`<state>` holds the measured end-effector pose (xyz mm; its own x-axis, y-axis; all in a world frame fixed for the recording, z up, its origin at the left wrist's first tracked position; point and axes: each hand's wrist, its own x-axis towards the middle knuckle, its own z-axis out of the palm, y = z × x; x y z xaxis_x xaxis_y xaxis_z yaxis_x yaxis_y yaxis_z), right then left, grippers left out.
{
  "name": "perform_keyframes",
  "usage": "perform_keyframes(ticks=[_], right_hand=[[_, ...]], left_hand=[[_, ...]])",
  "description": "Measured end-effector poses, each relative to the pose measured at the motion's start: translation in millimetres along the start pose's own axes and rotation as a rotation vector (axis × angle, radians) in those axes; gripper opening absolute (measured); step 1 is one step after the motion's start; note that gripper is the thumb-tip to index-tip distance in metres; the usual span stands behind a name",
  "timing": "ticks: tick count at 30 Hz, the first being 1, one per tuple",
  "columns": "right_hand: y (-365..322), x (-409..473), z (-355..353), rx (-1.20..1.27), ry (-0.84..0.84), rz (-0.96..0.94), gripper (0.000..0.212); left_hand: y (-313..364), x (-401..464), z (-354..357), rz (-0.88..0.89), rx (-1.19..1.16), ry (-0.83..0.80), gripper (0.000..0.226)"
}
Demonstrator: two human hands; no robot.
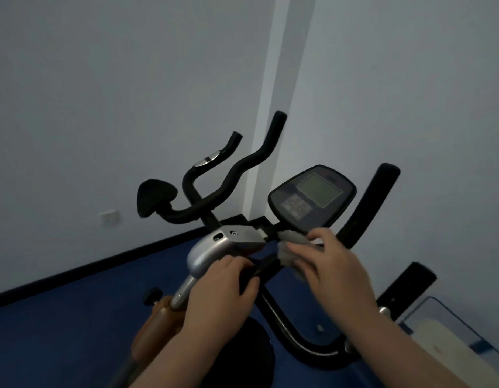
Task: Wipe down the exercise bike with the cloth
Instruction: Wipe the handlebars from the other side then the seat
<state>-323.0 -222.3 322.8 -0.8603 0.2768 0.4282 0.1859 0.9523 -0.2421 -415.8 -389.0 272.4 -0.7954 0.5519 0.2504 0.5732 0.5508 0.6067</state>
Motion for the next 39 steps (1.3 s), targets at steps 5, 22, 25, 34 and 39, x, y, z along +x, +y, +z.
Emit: perform_keyframes(ticks=[5, 22, 25, 34, 39], right_hand=[[-4.8, 18.7, -2.0, -0.05, 0.08, 0.106, 0.02], [-33.2, -2.1, 25.5, 0.041, 0.102, 0.268, 0.025], [-4.0, -2.8, 4.8, -0.078, 0.19, 0.374, 0.02], [-19.5, 0.4, 16.7, -0.031, 0.14, 0.327, 0.023], [28.3, 15.7, -31.9, -0.087, 0.239, 0.524, 0.023]], left_hand=[[1.2, 2.5, -0.8, 0.047, 0.033, -0.014, 0.025], [-3.1, 3.3, -2.3, 0.216, 0.005, -0.063, 0.043], [-3.0, 3.9, -1.5, 0.23, -0.008, -0.047, 0.043], [-2.6, 4.7, -3.4, 0.238, -0.002, -0.104, 0.043], [-2.7, 5.5, -4.1, 0.27, -0.027, -0.133, 0.047]])
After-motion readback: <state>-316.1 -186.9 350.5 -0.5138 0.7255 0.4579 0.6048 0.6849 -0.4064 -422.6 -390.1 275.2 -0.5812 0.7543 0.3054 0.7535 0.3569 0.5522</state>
